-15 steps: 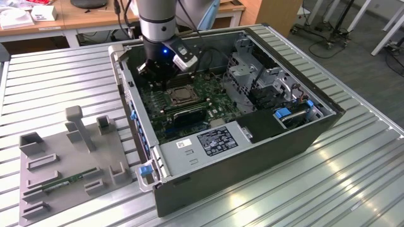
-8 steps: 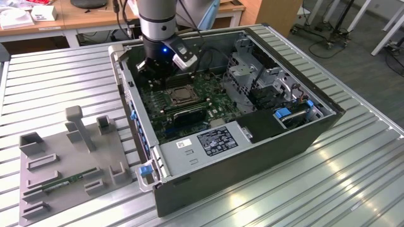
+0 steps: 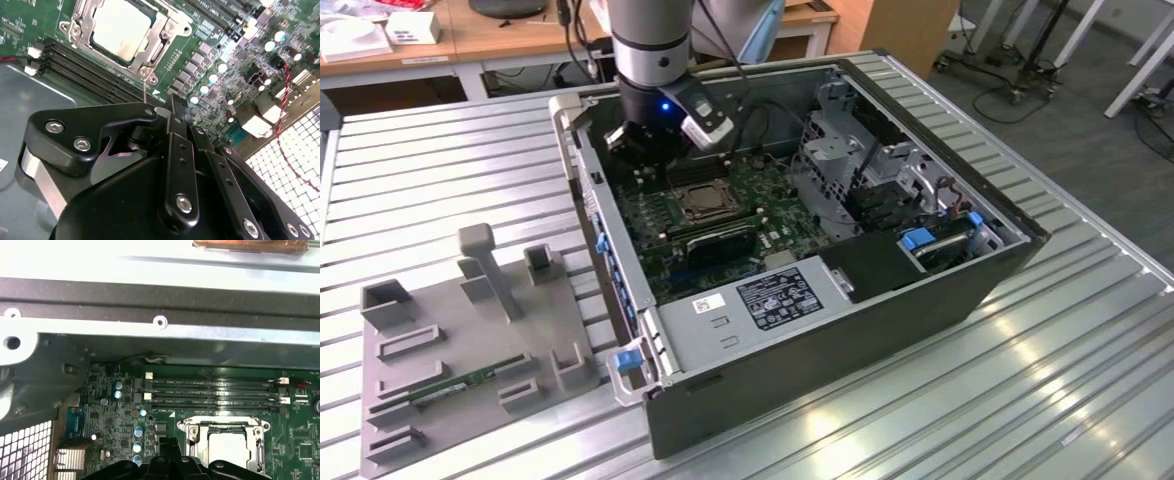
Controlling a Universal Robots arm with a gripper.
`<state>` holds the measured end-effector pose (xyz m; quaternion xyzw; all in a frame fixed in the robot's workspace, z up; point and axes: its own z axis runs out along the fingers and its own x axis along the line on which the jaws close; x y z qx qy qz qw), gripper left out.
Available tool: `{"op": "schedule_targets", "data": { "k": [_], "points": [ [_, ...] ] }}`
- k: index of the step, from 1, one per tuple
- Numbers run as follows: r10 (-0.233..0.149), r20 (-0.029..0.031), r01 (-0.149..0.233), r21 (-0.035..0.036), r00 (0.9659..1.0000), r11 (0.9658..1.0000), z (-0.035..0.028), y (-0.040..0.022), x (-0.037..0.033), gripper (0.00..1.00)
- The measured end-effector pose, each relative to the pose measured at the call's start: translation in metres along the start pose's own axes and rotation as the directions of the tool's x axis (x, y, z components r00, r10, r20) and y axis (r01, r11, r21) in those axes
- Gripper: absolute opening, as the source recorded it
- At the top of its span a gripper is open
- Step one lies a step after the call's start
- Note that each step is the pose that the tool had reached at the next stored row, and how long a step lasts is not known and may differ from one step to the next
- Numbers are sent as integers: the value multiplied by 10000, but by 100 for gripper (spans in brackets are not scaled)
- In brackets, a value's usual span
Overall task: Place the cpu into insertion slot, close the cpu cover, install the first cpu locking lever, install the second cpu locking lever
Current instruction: 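Install the first cpu locking lever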
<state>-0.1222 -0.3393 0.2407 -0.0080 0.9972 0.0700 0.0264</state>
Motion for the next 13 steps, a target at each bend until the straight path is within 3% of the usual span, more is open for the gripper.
{"op": "schedule_targets", "data": {
  "k": [6,11,13],
  "points": [
    [11,7,-11,-270,10000,9996,3,21,20,11],
    [32,16,-31,-638,10000,9980,3,25,28,11],
    [43,22,-41,-847,10000,9964,3,25,28,11]
  ]
}}
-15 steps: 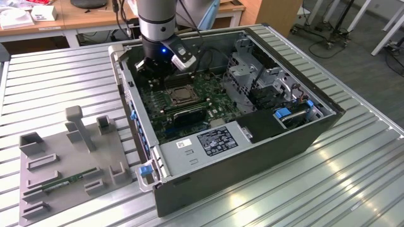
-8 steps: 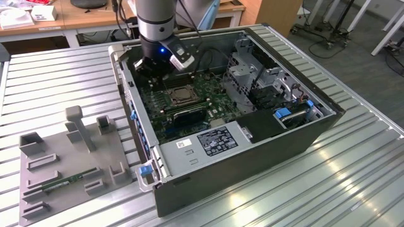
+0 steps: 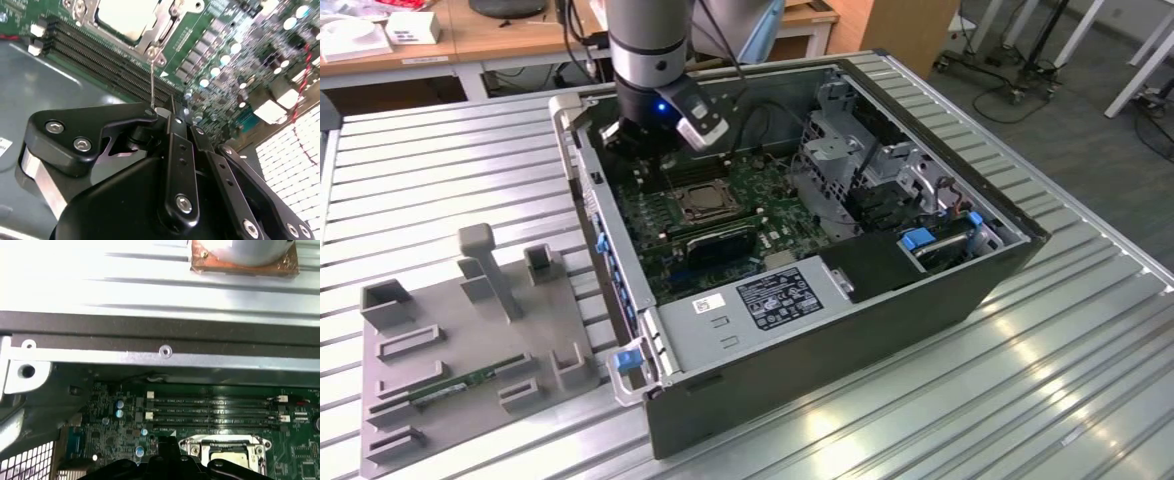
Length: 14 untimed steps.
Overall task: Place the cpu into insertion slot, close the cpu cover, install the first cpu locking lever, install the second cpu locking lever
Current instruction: 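Install the first cpu locking lever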
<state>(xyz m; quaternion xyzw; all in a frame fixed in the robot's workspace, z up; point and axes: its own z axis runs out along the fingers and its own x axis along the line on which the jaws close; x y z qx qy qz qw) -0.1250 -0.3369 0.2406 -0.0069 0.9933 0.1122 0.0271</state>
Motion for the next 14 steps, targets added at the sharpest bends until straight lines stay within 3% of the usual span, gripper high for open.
{"op": "schedule_targets", "data": {
  "k": [2,3,9,14],
  "points": [
    [15,7,-15,-301,10000,9995,0,0,0,11],
    [20,8,-19,-388,10000,9992,0,0,0,11],
    [19,9,-19,-412,10000,9991,1,0,-4,11],
    [23,10,-22,-432,10000,9991,3,-1,-48,11]
  ]
}}
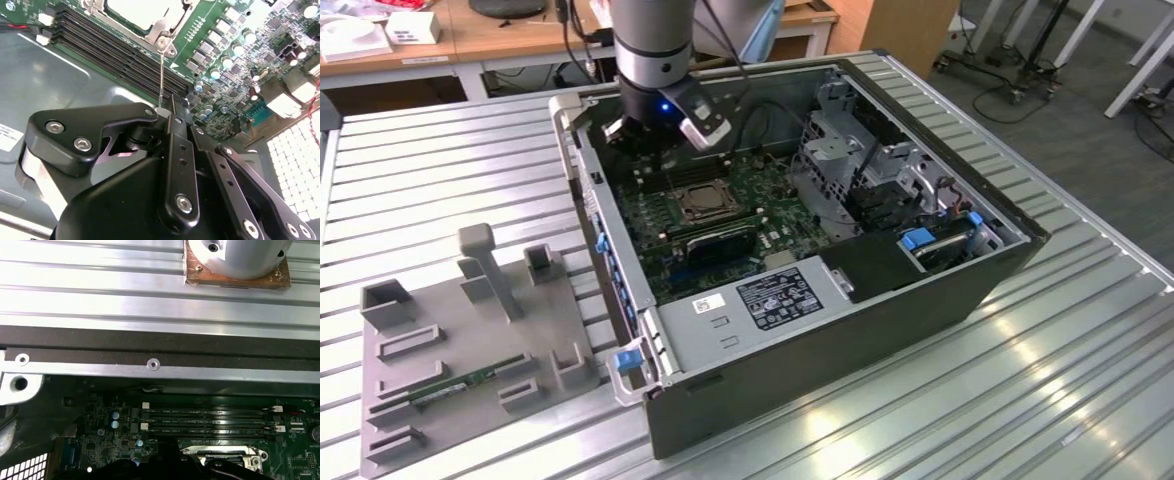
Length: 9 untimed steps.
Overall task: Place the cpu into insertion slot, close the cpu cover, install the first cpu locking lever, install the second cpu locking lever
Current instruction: 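Install the first cpu locking lever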
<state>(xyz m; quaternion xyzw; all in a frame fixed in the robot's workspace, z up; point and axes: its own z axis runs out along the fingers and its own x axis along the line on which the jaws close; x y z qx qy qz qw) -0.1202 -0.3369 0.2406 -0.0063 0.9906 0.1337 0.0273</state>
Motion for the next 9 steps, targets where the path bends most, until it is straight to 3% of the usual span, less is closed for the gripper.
{"op": "schedule_targets", "data": {
  "k": [9],
  "points": [
    [2,-8,-2,-7,10000,10000,10,-4,-188,11]
  ]
}}
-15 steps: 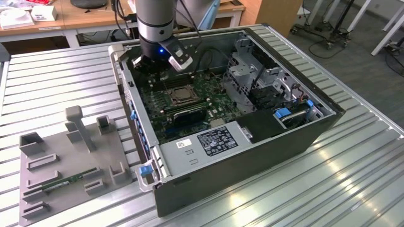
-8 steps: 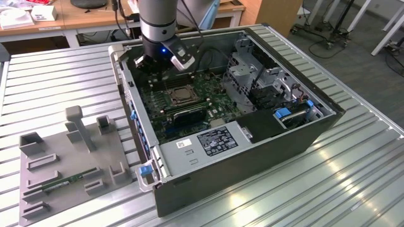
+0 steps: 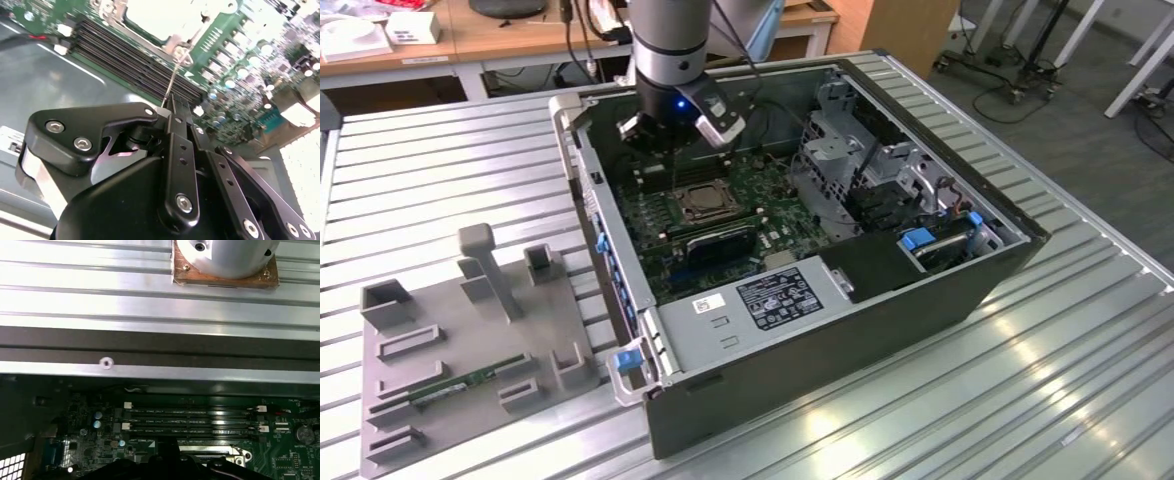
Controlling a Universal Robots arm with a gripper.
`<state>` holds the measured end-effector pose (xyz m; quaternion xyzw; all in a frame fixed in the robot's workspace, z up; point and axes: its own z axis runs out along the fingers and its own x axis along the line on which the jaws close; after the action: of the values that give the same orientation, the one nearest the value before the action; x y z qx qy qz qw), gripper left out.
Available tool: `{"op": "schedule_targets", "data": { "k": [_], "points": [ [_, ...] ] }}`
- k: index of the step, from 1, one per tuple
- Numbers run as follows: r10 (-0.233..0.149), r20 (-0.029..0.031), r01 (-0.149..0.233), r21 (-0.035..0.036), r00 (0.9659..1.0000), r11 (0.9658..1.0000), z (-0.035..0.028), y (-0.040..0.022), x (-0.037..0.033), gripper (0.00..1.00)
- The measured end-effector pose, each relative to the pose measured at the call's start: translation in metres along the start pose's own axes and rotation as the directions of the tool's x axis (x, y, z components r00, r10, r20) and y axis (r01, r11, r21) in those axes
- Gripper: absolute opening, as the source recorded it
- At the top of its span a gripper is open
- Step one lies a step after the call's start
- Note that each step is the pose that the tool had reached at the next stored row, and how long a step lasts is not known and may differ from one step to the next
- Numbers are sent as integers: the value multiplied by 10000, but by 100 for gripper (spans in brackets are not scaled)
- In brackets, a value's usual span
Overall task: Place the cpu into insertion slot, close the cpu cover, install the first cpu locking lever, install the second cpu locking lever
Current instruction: 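Install the first cpu locking lever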
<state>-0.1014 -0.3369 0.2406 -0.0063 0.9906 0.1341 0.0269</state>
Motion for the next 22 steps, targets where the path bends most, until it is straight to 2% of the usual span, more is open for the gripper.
{"op": "schedule_targets", "data": {
  "k": [10,16,22],
  "points": [
    [4,-15,-4,-8,10000,10000,20,-8,-251,11],
    [4,-15,-4,-8,10000,10000,85,-26,-313,11],
    [5,-14,-5,-9,10000,10000,129,-38,-323,11]
  ]
}}
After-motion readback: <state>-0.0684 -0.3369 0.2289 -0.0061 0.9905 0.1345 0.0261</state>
